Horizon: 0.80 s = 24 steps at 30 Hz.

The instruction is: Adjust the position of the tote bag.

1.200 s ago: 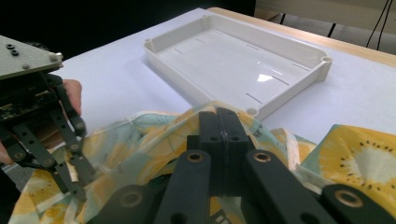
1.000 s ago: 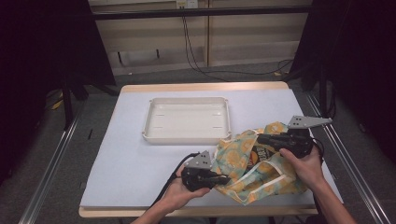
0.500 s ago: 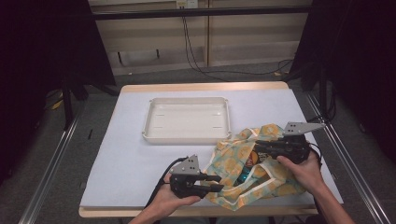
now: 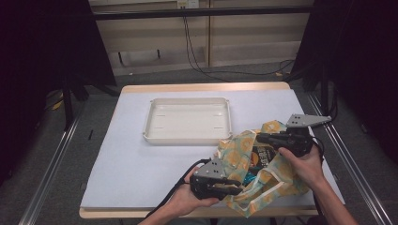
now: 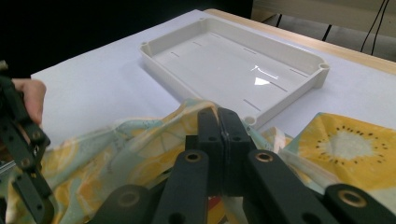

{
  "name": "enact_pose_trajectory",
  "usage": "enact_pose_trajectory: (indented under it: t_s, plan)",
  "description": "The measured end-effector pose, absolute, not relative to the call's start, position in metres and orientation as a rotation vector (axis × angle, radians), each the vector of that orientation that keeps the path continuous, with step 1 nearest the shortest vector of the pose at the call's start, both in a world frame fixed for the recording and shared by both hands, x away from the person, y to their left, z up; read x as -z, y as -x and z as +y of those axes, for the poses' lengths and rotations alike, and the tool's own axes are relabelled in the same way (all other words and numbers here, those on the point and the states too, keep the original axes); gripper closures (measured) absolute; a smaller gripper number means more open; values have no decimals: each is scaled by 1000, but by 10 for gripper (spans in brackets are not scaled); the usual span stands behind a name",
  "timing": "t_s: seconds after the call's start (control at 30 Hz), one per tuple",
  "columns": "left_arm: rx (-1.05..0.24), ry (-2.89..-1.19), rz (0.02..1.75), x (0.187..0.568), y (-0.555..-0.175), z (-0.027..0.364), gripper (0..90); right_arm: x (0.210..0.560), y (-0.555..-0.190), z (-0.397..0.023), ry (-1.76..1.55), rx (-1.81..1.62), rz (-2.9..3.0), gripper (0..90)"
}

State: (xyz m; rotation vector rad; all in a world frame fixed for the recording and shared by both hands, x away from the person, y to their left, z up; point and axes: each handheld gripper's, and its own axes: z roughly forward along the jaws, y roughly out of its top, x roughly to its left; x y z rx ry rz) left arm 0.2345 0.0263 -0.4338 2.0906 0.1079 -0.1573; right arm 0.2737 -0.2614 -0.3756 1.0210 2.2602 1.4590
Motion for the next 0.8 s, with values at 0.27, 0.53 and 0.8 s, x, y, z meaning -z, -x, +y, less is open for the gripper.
enact_pose_trajectory:
  t_s: [0.27, 0.53, 0.8]
  plan:
    - [199, -2160, 51, 453, -227, 22, 900, 374, -293, -267, -1086, -1477, 2178, 897]
    - [232, -2161, 80, 454, -224, 34, 900, 375, -304, -285, -1154, -1498, 2087, 900]
    - [223, -2121, 101, 451, -222, 49, 841, 388, -313, -274, -1151, -1509, 2142, 891]
